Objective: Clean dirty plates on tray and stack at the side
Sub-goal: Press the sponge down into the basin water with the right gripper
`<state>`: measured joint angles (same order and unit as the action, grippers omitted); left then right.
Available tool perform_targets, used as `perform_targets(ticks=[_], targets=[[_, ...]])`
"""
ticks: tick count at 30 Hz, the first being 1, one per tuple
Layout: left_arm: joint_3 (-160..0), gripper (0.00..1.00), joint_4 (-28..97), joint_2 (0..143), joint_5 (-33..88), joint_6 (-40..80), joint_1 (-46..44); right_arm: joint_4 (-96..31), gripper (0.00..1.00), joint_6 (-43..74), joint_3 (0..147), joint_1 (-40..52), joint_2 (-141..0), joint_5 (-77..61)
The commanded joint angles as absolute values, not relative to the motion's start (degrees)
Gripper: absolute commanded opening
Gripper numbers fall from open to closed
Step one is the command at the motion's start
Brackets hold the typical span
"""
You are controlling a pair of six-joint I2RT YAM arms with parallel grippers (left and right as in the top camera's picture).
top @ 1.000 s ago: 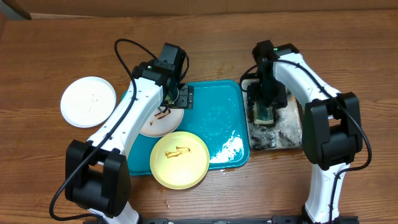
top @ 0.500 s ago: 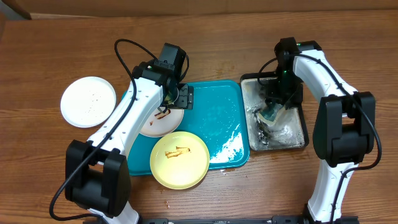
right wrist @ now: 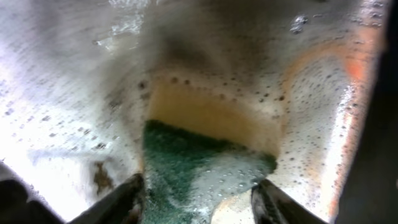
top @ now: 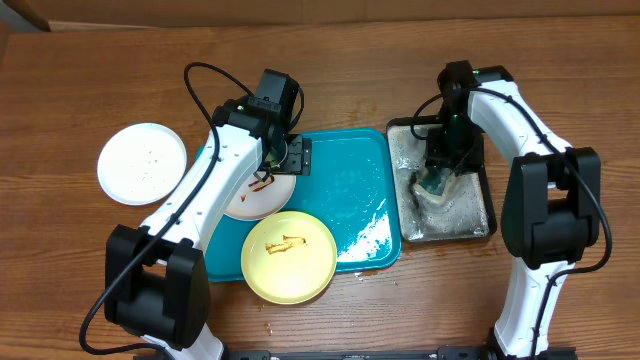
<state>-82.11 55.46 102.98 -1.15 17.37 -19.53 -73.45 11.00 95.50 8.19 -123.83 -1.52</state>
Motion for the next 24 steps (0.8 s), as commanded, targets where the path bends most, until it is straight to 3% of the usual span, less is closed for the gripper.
perform_targets(ticks=[1,7,10,13,14,17,19,21,24], targets=[[-82.7,0.84,55.3,102.0,-1.9,16.3,-20.0,-72.7,0.58,9.7,95.2,9.4,-124.0,-4.4],[-82.7,0.84,55.5,102.0,-1.9,16.3,-20.0,-71.9,0.62,8.1,95.2,11.3,-124.0,-6.3],[-82.7,0.84,55.5,102.0,-1.9,16.2,-20.0,-71.8,0.52,7.4,95.2,11.9,-124.0,-6.3],[-82.7,0.84,55.5,102.0,-1.9,16.2,-20.0,-71.8,0.34,7.4,95.2,11.9,-124.0,-6.3],[-82.7,0.84,55.6,102.0,-1.9,16.2,-20.0,-71.8,0.34,7.4,95.2,11.9,-124.0,-6.3],[-82.7,0.84,55.6,102.0,-1.9,16.2,-20.0,-71.8,0.51,7.4,95.2,11.9,-124.0,-6.3],[-82.7,0.84,55.6,102.0,-1.9,16.2,-20.0,-71.8,0.52,7.4,95.2,11.9,-124.0,-6.6],[-82.7,0.84,55.7,102.0,-1.9,16.2,-20.0,-71.8,0.61,7.4,95.2,11.9,-124.0,-7.1],[-82.7,0.84,55.7,102.0,-1.9,16.2,-20.0,-71.8,0.63,7.4,95.2,11.9,-124.0,-7.8]])
